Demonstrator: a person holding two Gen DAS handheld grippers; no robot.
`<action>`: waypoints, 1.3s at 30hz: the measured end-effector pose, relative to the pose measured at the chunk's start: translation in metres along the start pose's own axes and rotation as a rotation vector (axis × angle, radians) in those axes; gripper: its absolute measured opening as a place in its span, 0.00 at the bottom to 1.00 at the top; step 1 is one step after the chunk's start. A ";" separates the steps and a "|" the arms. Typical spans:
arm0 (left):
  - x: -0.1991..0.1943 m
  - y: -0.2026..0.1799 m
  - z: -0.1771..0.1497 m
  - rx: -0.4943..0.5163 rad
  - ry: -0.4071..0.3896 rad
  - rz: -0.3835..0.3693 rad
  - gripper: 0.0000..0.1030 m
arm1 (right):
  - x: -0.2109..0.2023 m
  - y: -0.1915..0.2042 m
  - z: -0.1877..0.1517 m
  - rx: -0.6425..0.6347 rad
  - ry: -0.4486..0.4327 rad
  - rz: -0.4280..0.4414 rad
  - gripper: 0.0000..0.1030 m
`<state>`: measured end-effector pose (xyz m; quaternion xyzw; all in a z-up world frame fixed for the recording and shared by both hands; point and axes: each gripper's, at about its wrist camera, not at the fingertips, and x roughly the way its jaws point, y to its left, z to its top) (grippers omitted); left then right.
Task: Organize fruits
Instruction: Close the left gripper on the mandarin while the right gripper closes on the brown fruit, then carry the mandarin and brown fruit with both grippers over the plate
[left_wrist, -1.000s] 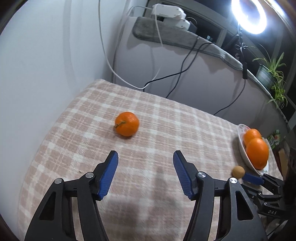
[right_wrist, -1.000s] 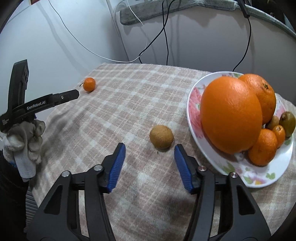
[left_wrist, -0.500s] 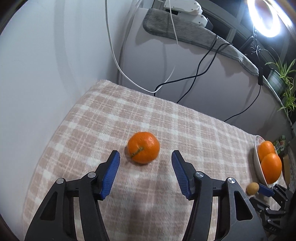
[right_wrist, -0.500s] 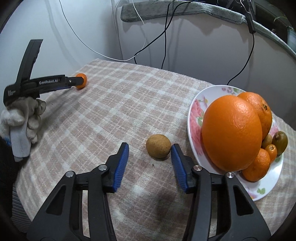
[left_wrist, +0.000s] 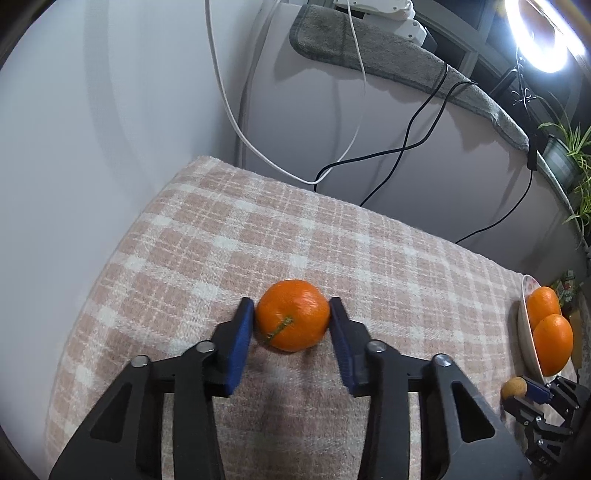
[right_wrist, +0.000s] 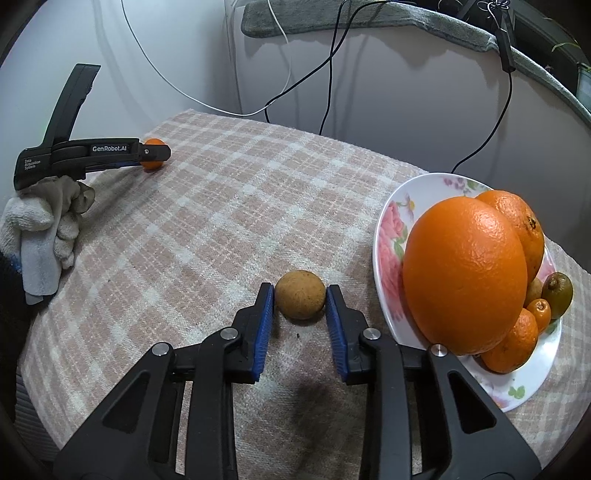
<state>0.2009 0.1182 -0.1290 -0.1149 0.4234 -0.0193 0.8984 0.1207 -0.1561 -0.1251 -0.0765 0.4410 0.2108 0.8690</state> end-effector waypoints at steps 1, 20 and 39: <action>0.000 0.000 0.000 0.002 -0.003 0.003 0.35 | 0.000 -0.001 0.000 0.001 -0.001 0.003 0.29; -0.027 -0.013 -0.015 0.021 -0.043 -0.013 0.34 | -0.018 -0.003 -0.003 0.010 -0.056 0.068 0.29; -0.083 -0.070 -0.047 0.118 -0.085 -0.125 0.34 | -0.056 -0.008 -0.014 0.017 -0.117 0.079 0.29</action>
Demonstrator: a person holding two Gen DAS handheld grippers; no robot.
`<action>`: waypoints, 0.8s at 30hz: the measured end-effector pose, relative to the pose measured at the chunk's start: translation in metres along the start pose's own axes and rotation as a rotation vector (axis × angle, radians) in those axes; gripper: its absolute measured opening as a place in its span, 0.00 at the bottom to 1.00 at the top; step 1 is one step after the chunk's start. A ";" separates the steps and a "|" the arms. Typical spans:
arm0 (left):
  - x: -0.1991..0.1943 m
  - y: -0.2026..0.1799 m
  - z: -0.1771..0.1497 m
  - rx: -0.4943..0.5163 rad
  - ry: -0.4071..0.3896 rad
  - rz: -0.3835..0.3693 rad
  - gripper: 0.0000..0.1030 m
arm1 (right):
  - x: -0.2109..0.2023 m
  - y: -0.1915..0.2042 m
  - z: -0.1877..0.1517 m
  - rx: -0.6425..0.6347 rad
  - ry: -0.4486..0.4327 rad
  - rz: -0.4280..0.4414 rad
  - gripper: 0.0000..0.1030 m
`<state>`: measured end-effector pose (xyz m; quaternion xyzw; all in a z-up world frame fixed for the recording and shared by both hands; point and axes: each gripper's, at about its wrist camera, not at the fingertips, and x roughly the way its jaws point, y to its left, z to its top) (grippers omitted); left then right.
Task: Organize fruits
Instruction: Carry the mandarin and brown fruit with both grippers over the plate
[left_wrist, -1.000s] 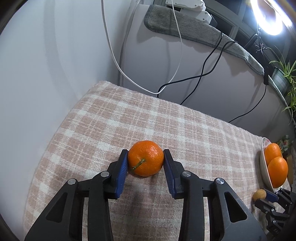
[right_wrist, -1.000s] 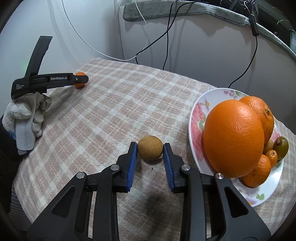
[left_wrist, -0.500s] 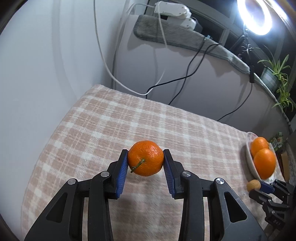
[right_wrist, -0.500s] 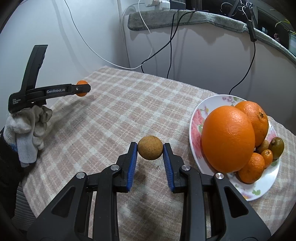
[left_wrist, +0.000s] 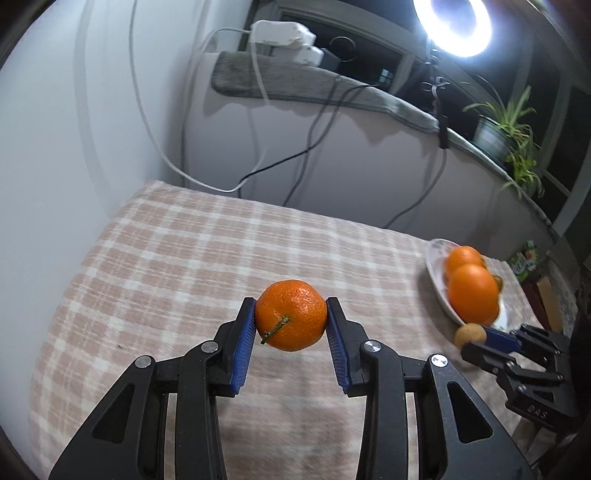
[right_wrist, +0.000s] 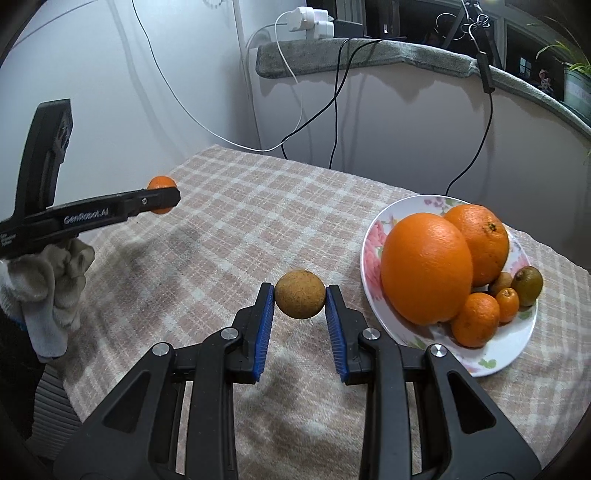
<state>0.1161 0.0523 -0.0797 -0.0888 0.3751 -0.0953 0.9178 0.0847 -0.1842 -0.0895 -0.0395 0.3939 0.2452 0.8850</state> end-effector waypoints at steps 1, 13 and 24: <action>-0.003 -0.005 -0.001 0.009 -0.003 -0.009 0.34 | -0.002 0.000 0.000 0.001 -0.002 0.000 0.29; -0.022 -0.054 -0.007 0.084 -0.012 -0.088 0.34 | -0.028 -0.019 -0.006 0.037 -0.040 -0.004 0.29; -0.029 -0.096 -0.011 0.137 -0.016 -0.136 0.34 | -0.060 -0.048 -0.015 0.091 -0.095 -0.023 0.29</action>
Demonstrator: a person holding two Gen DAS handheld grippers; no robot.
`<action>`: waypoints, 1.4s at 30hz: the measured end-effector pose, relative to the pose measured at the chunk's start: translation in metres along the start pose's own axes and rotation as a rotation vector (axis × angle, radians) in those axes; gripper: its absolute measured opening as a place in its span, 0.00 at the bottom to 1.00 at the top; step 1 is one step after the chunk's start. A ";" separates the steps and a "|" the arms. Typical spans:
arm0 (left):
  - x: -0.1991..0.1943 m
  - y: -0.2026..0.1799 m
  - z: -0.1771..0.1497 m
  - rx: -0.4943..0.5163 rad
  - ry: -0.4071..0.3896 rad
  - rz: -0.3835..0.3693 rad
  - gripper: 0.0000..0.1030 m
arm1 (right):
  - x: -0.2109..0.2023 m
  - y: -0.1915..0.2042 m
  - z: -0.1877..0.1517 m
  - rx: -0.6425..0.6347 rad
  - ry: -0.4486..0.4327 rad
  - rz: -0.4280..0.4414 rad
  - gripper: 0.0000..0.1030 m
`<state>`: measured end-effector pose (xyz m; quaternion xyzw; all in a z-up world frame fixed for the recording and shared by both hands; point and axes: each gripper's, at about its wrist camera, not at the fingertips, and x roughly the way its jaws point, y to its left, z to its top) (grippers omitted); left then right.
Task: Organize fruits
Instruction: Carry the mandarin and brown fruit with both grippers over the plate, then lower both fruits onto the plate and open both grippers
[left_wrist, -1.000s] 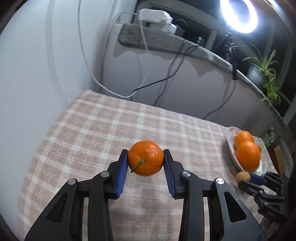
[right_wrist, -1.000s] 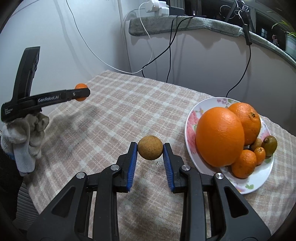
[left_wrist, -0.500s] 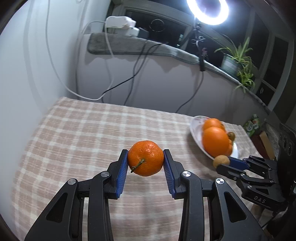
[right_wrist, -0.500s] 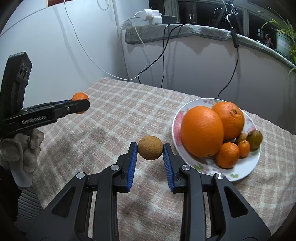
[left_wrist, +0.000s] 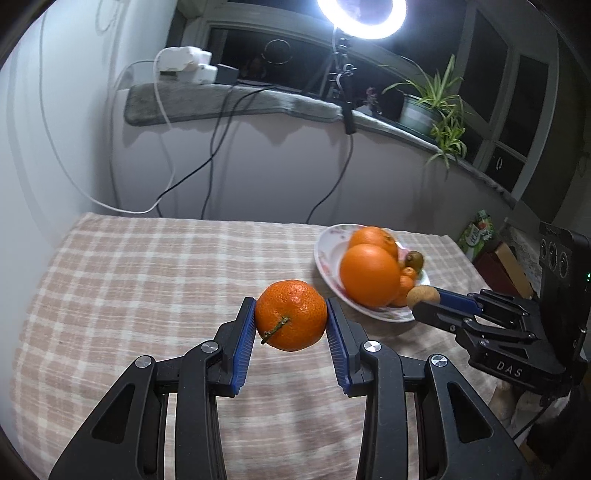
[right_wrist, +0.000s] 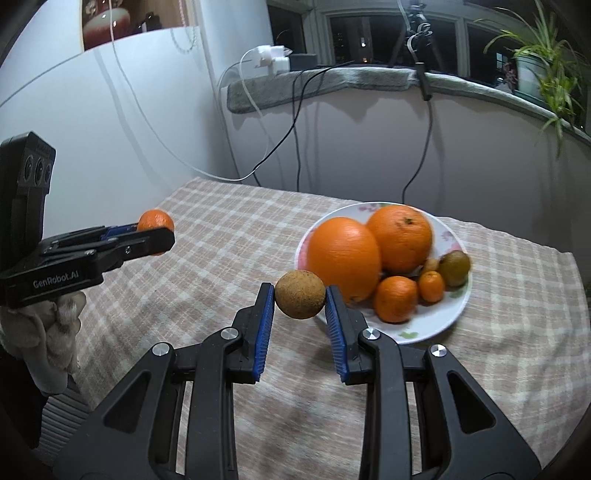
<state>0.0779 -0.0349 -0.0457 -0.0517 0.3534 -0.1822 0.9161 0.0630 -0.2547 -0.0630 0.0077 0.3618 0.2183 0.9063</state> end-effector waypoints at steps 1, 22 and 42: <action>0.001 -0.004 0.000 0.003 -0.001 -0.006 0.34 | -0.003 -0.004 -0.001 0.006 -0.004 -0.003 0.29; 0.039 -0.079 0.009 0.072 0.031 -0.096 0.34 | -0.034 -0.095 -0.010 0.135 -0.048 -0.072 0.29; 0.079 -0.112 0.026 0.118 0.061 -0.105 0.34 | -0.015 -0.113 -0.012 0.151 -0.021 -0.039 0.29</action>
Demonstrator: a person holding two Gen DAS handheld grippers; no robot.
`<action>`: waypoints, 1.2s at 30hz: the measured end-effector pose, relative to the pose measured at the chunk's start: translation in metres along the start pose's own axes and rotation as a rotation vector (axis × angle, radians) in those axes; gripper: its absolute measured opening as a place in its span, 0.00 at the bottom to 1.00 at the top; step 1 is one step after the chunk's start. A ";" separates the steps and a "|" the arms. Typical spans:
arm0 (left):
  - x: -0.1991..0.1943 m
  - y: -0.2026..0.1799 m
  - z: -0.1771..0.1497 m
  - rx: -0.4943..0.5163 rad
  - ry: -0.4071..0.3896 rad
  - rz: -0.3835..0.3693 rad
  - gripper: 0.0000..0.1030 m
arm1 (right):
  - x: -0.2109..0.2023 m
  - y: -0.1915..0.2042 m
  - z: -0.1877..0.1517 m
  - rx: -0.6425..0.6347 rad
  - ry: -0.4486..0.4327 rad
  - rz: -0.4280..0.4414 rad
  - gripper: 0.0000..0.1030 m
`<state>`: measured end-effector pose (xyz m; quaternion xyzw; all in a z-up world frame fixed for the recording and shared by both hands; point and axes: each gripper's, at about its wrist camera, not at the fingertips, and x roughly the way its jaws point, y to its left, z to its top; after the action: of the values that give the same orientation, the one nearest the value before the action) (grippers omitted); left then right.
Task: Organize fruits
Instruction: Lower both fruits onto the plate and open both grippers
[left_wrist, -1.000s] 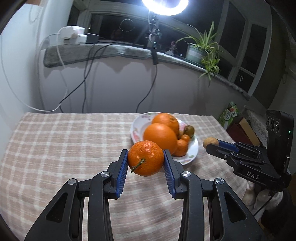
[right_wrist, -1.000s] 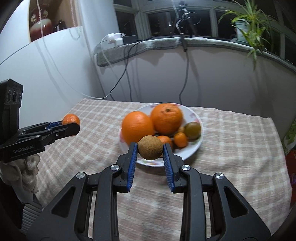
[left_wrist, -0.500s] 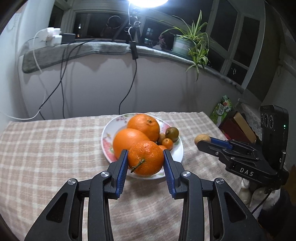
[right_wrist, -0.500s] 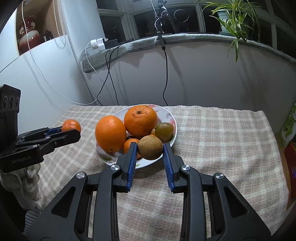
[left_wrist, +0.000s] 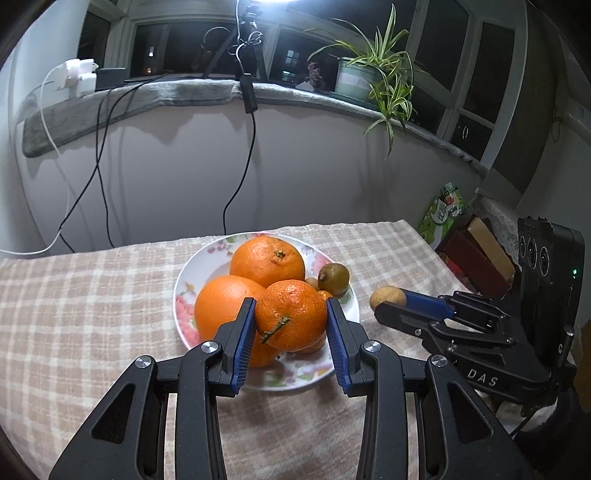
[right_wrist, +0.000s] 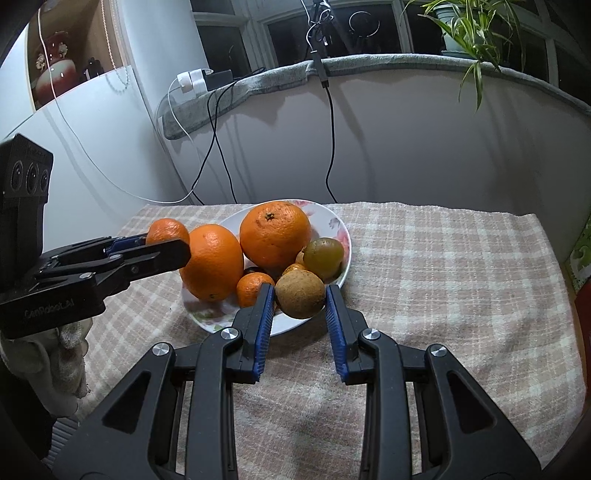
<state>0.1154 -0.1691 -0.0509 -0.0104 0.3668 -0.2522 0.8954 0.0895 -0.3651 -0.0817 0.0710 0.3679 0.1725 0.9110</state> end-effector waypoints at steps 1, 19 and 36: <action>0.001 -0.001 0.001 0.002 0.001 0.001 0.34 | 0.001 0.000 0.000 -0.001 0.002 0.001 0.29; 0.020 -0.007 0.016 0.026 0.012 0.003 0.35 | 0.019 -0.003 0.003 0.000 0.027 0.024 0.29; 0.028 -0.007 0.019 0.034 0.025 0.004 0.35 | 0.032 0.004 0.005 -0.033 0.057 0.042 0.29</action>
<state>0.1417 -0.1912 -0.0543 0.0088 0.3734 -0.2568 0.8914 0.1136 -0.3500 -0.0978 0.0590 0.3890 0.1997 0.8974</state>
